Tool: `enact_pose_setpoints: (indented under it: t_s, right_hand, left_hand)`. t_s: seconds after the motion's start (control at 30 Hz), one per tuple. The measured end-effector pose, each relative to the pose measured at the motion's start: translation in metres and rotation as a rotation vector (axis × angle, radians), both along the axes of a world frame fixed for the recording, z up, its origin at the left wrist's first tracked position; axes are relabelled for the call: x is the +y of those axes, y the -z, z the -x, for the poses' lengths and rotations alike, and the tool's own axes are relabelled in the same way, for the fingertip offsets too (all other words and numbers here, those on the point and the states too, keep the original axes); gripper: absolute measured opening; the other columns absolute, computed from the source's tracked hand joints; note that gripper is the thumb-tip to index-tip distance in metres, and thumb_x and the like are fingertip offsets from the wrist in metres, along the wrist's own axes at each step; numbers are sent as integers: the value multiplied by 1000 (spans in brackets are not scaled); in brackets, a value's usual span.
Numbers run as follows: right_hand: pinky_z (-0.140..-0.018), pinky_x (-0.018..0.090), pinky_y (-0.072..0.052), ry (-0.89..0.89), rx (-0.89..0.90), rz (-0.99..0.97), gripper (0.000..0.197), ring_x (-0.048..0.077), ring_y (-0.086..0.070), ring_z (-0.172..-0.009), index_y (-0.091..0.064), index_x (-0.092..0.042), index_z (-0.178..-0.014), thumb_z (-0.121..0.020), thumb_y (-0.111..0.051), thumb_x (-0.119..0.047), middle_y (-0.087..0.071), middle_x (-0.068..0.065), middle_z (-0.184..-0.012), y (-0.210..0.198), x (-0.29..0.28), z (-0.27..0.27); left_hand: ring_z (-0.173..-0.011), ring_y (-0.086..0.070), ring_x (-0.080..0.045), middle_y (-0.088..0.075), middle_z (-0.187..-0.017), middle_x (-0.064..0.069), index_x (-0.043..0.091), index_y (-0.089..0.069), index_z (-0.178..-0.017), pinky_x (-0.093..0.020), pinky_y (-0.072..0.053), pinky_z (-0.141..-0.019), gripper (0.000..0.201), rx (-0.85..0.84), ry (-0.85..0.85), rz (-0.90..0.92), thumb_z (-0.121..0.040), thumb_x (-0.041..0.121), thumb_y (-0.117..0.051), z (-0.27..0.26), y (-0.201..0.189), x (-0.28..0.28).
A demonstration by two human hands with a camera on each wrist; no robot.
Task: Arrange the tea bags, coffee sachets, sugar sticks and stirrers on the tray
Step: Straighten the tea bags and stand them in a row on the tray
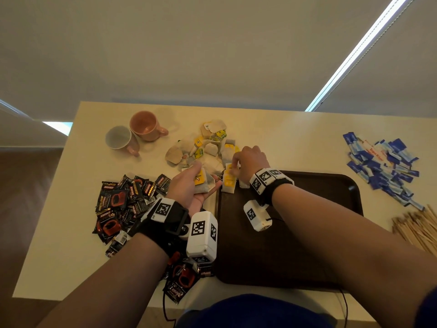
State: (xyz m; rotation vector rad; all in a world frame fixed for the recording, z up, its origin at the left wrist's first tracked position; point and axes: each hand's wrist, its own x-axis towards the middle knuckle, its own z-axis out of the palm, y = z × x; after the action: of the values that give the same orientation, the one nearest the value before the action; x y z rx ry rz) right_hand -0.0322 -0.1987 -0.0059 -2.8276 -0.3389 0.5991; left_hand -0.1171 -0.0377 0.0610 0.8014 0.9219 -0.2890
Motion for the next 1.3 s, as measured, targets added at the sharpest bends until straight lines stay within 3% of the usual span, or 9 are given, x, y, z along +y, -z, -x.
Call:
enact_pose_setpoints:
  t_s: [0.1, 0.27, 0.43, 0.57, 0.67, 0.8, 0.97, 1.13, 1.3]
  right_hand:
    - [-94, 38, -39, -67, -18, 43, 34, 26, -44, -112, -64, -26, -107, -81, -71, -47, -52, 2, -115, 4, -2, 15]
    - [-90, 36, -42, 1, -75, -34, 28, 27, -48, -107, -60, -20, -109, -86, -68, -33, -54, 5, -113, 3, -5, 26]
    - [-77, 29, -47, 153, -40, -360, 9, 18, -58, -87, -67, -16, -95, -91, -60, -22, -63, 2, -93, -29, -13, 35]
    - [-69, 19, -38, 97, -187, -662, 7, 0, -49, -71, -71, -19, -92, -89, -68, -24, -64, -3, -84, -79, -14, 52]
    - [-78, 19, -37, -61, -98, -567, 26, 6, -46, -88, -71, -24, -112, -89, -67, -36, -56, -2, -99, -104, -12, 63]
    - [-97, 37, -39, -97, -32, -360, 36, 19, -43, -111, -69, -31, -118, -84, -72, -43, -51, -1, -113, -115, -13, 69]
    - [-88, 34, -42, -62, -56, -425, 20, 16, -46, -98, -72, -27, -97, -80, -78, -35, -53, -4, -100, -119, -18, 73]
    - [-64, 6, -38, -26, -16, -623, 12, -5, -52, -69, -67, -20, -83, -80, -79, -21, -60, -11, -80, -128, -26, 76]
    - [-63, 20, -54, 62, 121, -820, 13, 8, -65, -63, -69, -7, -84, -81, -80, -13, -71, 2, -74, -137, -39, 71]
  left_hand:
    - [-91, -66, -32, -60, -117, -29, 0, -54, -128, -45, -63, -64, 34, -3, 8, 15, -100, 19, -57, -1, -1, -5]
    - [-78, -65, -27, -58, -108, -25, 0, -54, -125, -44, -63, -62, 30, -14, 16, 10, -101, 19, -56, 0, 0, -8]
    - [-75, -65, -26, -63, -84, -18, 2, -57, -110, -46, -63, -71, 19, -29, 69, 14, -101, 18, -57, 3, -2, -11]
    - [-89, -68, -29, -68, -101, -21, 4, -61, -113, -44, -61, -79, 23, -84, 143, 19, -101, 24, -55, 10, -11, -22]
    - [-101, -69, -28, -69, -118, -18, 9, -62, -123, -44, -59, -84, 37, -109, 170, 49, -102, 37, -50, 15, -18, -32]
    - [-99, -65, -27, -70, -111, -16, 10, -64, -119, -46, -49, -96, 49, -90, 144, 111, -104, 48, -38, 21, -26, -43]
    - [-94, -70, -29, -76, -95, -14, 11, -66, -106, -48, -53, -90, 45, -133, 130, 113, -107, 43, -34, 29, -32, -52]
    - [-92, -73, -28, -76, -99, -15, 13, -61, -114, -48, -57, -85, 37, -173, 130, 113, -107, 39, -35, 31, -31, -51]
    - [-92, -71, -27, -72, -107, -17, 10, -62, -113, -41, -61, -73, 36, -175, 132, 139, -108, 34, -36, 31, -30, -45]
